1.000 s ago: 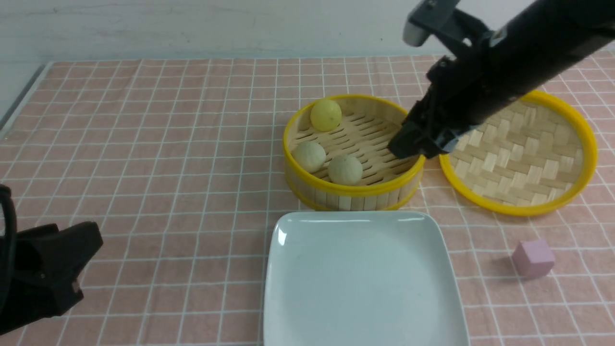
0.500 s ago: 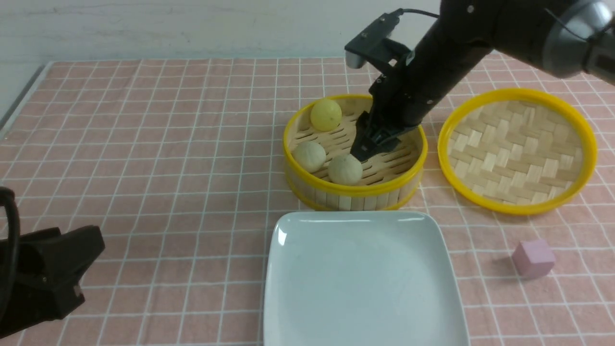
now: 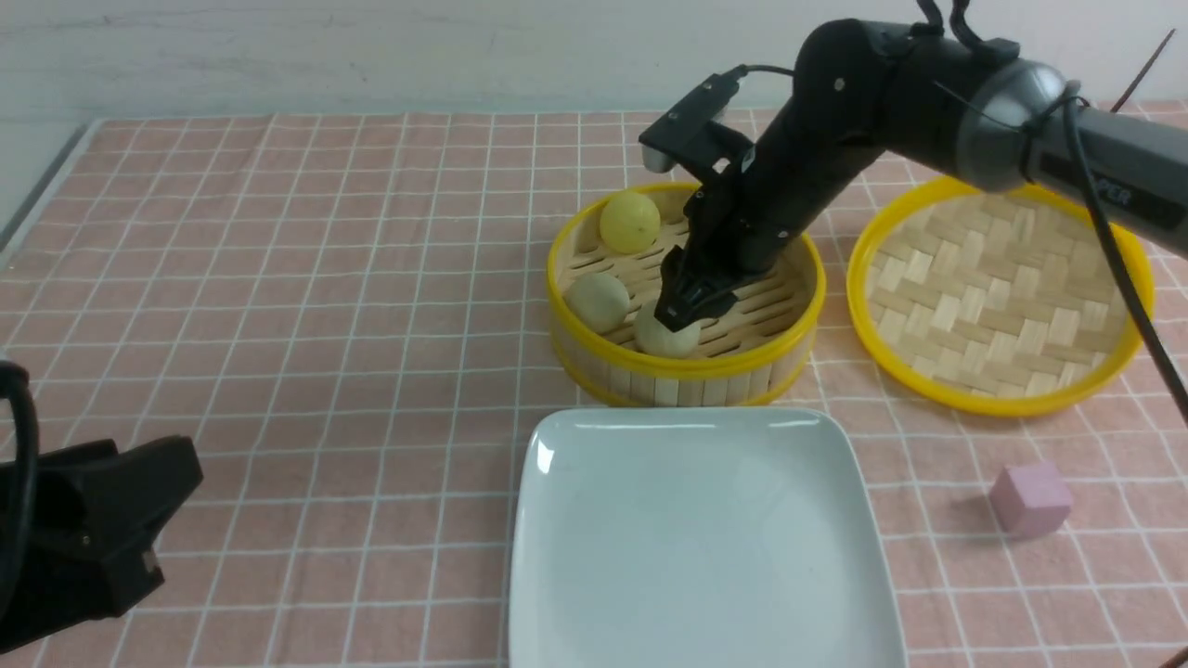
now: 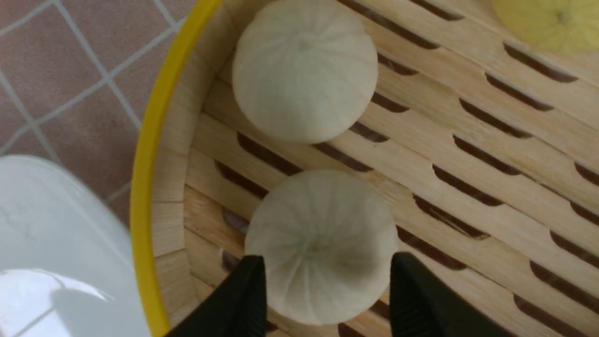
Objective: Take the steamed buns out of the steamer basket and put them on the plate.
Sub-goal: Use the right arm to grab the steamed stuffed bun that is closest to it
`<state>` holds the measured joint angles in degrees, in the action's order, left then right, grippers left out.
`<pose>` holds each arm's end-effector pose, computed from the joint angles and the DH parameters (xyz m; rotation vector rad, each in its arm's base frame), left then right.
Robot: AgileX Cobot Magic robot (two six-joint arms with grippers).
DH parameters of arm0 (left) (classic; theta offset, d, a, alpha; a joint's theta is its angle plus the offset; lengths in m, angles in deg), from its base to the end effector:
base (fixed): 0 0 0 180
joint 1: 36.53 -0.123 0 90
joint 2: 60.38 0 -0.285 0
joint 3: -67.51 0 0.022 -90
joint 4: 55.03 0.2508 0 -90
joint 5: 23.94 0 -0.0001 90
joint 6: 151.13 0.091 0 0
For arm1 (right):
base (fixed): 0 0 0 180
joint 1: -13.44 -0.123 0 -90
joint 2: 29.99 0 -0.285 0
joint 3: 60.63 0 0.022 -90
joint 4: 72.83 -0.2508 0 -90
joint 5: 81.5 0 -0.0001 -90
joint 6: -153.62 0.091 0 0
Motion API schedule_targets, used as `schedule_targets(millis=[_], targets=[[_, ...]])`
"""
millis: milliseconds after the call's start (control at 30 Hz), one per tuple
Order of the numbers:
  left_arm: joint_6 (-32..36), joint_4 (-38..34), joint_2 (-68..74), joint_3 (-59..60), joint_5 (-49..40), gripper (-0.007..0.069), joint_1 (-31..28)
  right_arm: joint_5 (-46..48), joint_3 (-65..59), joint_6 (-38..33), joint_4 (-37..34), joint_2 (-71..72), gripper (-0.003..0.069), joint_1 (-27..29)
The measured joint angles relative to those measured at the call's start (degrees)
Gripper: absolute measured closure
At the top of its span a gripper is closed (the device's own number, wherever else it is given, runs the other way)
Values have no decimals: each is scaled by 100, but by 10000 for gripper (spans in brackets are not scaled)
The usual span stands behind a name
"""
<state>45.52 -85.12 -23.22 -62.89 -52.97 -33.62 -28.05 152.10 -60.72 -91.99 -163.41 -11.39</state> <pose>0.1023 -0.0274 0.2976 0.0368 1.9696 -0.3911 0.4317 0.2262 0.2272 -1.1444 2.3867 0.3673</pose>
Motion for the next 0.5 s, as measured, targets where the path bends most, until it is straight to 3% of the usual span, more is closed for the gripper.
schedule_targets(millis=[500], targets=[[0,0,0,0,-54,248,0,-156,11,-11,-309,-262,316,0]])
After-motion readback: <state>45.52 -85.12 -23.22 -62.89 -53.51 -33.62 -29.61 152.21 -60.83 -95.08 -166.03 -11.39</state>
